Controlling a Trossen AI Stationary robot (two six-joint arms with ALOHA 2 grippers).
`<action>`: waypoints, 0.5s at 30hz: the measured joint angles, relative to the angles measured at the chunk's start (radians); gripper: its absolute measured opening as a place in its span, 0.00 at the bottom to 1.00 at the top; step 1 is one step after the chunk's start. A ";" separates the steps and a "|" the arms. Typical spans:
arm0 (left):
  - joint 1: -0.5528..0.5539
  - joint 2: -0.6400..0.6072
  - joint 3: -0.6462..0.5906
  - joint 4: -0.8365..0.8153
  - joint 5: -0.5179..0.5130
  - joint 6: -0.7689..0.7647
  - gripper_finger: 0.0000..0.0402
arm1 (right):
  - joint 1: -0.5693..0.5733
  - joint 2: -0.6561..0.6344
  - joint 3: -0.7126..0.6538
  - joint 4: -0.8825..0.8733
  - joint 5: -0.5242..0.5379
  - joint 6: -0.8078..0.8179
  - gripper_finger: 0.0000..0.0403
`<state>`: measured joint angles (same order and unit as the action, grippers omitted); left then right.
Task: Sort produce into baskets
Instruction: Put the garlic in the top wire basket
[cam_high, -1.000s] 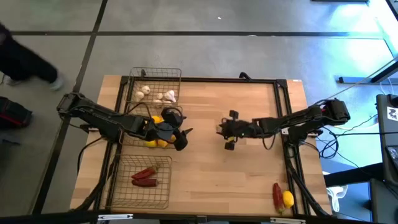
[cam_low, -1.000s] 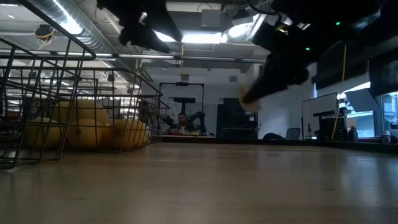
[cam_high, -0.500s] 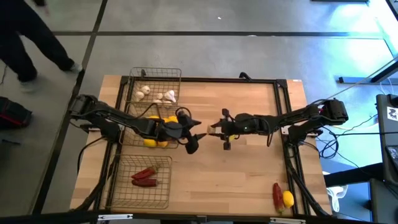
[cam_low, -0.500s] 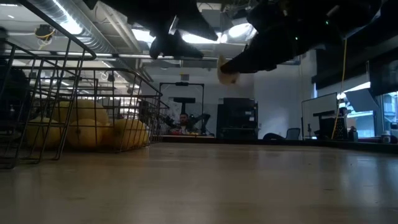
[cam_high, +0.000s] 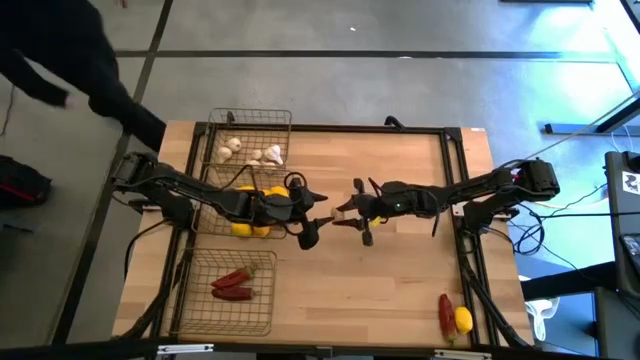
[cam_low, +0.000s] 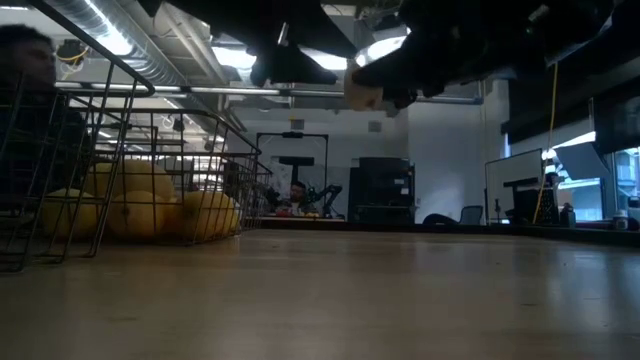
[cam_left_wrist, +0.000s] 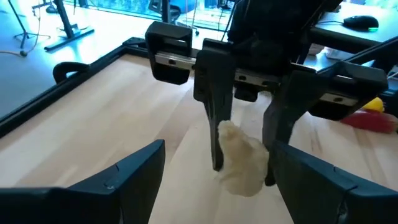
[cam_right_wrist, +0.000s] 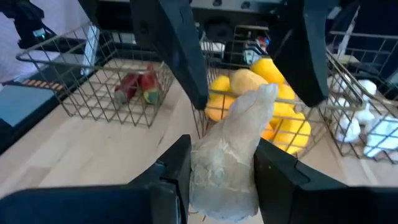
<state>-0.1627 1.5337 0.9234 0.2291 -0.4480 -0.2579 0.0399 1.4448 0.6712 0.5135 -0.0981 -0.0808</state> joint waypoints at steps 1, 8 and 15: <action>0.000 0.001 0.000 0.000 0.004 0.002 0.71 | 0.000 0.005 0.000 0.012 0.000 0.001 0.31; 0.022 0.003 0.000 0.000 0.067 -0.026 0.71 | 0.055 0.047 0.000 0.076 0.027 -0.024 0.31; 0.020 0.003 0.000 0.005 0.203 -0.033 0.56 | 0.073 0.060 0.000 0.116 0.104 -0.033 0.31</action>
<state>-0.1431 1.5368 0.9234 0.2340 -0.2455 -0.2905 0.1125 1.5047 0.6716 0.6291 0.0055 -0.1134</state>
